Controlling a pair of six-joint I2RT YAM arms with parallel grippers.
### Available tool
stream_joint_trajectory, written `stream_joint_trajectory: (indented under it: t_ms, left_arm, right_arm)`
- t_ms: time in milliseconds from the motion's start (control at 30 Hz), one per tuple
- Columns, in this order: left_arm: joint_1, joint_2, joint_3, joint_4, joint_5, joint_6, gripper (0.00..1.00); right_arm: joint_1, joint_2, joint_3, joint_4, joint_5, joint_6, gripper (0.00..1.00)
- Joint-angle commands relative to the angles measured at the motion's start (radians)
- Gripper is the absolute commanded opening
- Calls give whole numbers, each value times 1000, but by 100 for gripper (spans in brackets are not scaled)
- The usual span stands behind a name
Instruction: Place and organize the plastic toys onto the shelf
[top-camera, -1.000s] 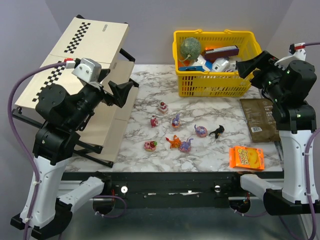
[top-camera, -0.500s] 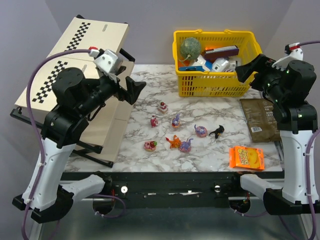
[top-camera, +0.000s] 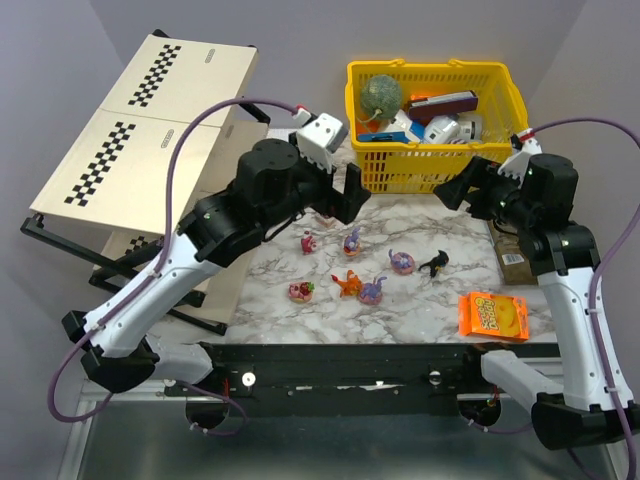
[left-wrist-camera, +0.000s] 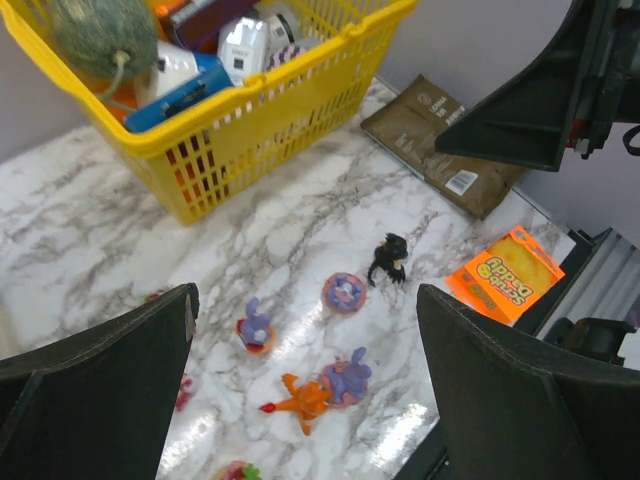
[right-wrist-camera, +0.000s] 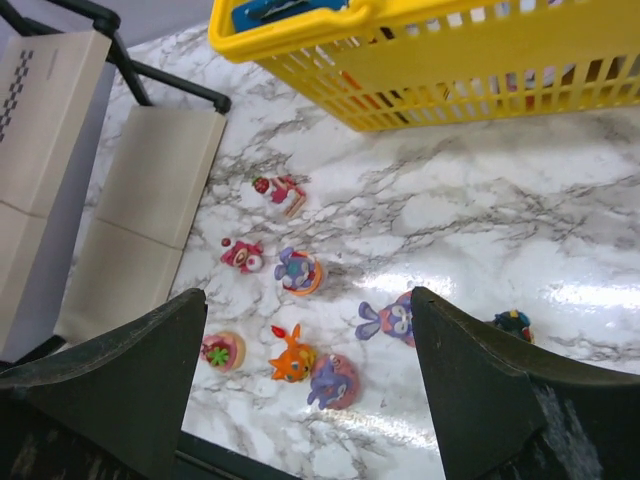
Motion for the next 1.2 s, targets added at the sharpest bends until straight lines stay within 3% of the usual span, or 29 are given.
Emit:
stream_joint_trajectory:
  t_ms: [0, 100, 133, 233, 400, 567, 633, 733, 833, 967, 1167]
  left_arm:
    - [-84, -7, -87, 55, -114, -201, 99]
    - [-145, -45, -245, 136, -145, -322, 99]
    - [-162, -59, -285, 225, -101, -320, 99]
    - [-153, -99, -354, 264, -101, -349, 99]
    - [-56, -160, -518, 445, 174, -418, 99]
    - [-64, -134, -488, 497, 307, -340, 99]
    - [-73, -104, -425, 403, 254, -321, 99]
    - [-73, -46, -344, 260, -35, -310, 99]
    - [-75, 23, -310, 192, -175, -281, 99]
    - [-81, 131, -256, 106, -313, -277, 91]
    - [-96, 231, -250, 138, -390, -274, 83]
  right_arm:
    - [16, -54, -67, 24, -51, 34, 90]
    - [26, -57, -87, 36, -51, 39, 89]
    - [26, -58, -92, 39, -46, 41, 89]
    - [29, -60, -107, 47, -20, 48, 91]
    - [30, -86, -135, 81, -2, 64, 91]
    - [29, -80, -133, 63, -20, 58, 93]
    - [30, -72, -129, 50, -23, 54, 93]
    - [30, -66, -123, 35, -5, 50, 93]
    - [30, -70, -127, 20, 23, 51, 93]
    - [29, -72, -133, -5, 78, 47, 93]
    - [30, -63, -135, -39, 112, 51, 93]
